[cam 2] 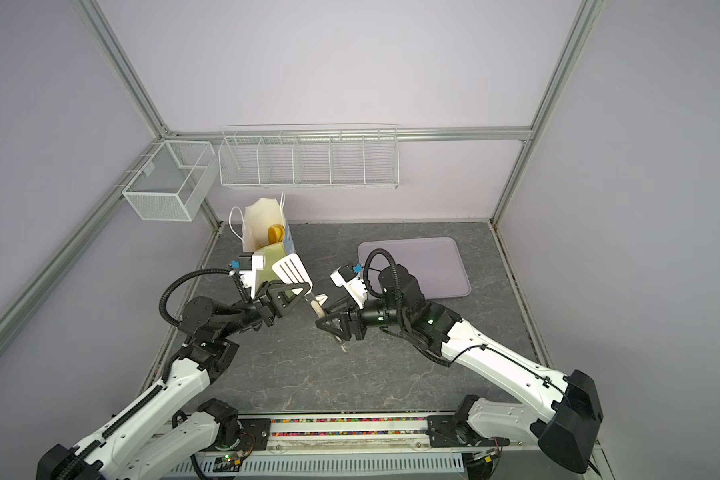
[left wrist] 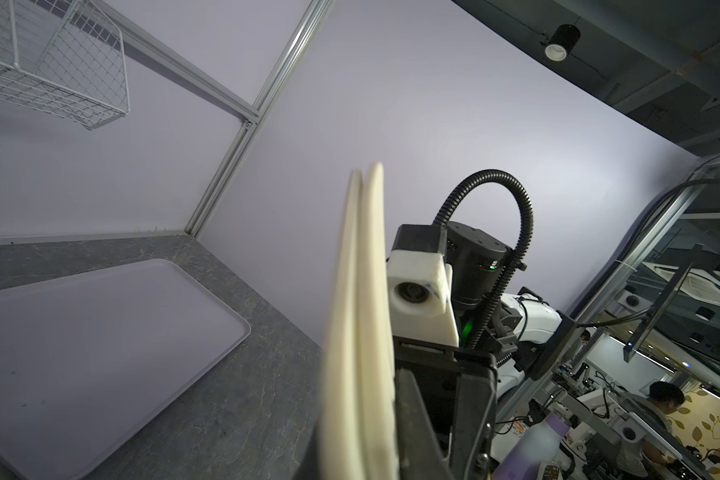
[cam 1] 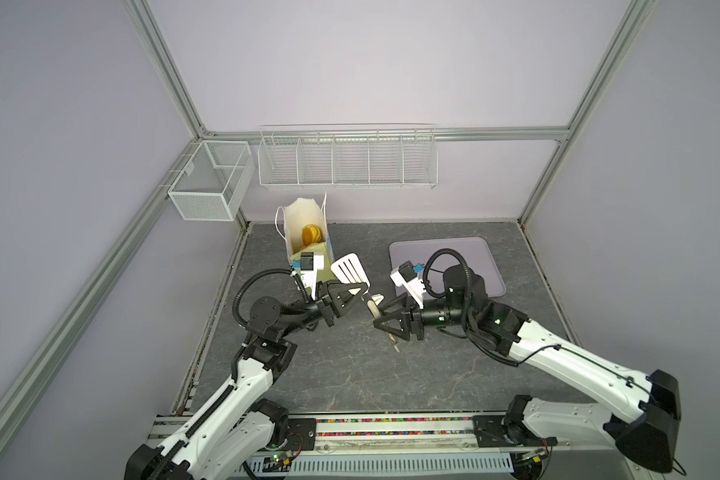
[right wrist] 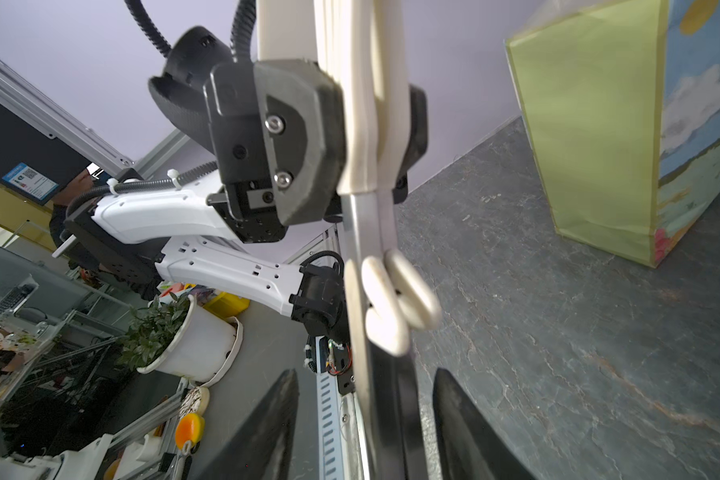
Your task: Take the fake bread out of the paper bag
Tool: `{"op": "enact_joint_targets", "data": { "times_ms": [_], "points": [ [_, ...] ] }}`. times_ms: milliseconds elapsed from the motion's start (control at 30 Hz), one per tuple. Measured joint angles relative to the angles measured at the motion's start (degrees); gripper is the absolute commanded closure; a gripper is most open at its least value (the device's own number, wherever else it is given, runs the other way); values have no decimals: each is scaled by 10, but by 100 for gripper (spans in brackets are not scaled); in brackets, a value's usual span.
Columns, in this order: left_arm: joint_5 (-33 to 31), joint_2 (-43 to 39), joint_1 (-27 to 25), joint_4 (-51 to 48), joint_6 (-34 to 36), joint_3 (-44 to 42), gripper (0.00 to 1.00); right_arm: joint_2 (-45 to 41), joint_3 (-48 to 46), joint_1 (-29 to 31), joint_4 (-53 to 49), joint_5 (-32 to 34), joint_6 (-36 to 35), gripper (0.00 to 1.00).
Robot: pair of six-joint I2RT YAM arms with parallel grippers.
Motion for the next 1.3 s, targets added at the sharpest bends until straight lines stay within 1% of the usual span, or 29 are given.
{"op": "enact_joint_targets", "data": {
  "times_ms": [267,333,367,400,467,567,600,633,667,700,733,767,800,867,933,1000,1067,1100,1200,1300],
  "points": [
    [-9,13,0,77,-32,-5,100,43,-2,1,60,-15,21,41],
    [-9,15,0,85,-37,-5,100,54,-2,2,64,-19,23,44],
    [-9,15,0,86,-38,-5,100,58,-2,2,66,-21,25,47],
    [-9,15,0,87,-38,-5,100,62,-2,2,69,-24,25,53],
    [-12,15,0,83,-36,-5,100,62,-1,3,73,-27,29,69],
    [-20,14,2,65,-44,-5,100,60,1,9,82,-38,14,88],
    [-20,14,3,61,-47,-5,94,59,2,11,79,-39,11,91],
    [-21,10,3,55,-46,-5,78,59,2,11,78,-40,5,94],
    [-24,3,2,42,-38,-5,66,58,2,12,76,-37,3,94],
    [-25,-2,2,29,-33,-3,57,58,2,13,72,-30,2,94],
    [-26,-9,2,4,-20,-1,46,56,2,14,66,-16,3,94],
    [-28,-17,2,-26,-2,5,39,54,1,12,59,0,3,94],
    [-31,-24,2,-63,10,14,35,50,-1,11,56,14,4,94],
    [-52,-43,2,-173,59,54,30,35,-7,11,45,54,1,94],
    [-91,-58,2,-297,110,115,28,11,-13,10,28,98,-2,94],
    [-154,-66,6,-426,167,198,26,-17,-16,8,8,151,-10,94],
    [-230,-55,17,-540,204,287,22,-43,-19,7,-5,198,-19,94],
    [-278,-43,27,-602,223,339,21,-54,-21,7,-12,221,-24,94],
    [-387,15,66,-743,260,464,19,-68,-22,7,-24,274,-38,94],
    [-441,95,120,-843,276,544,19,-61,-22,7,-42,312,-51,94]
  ]
}}
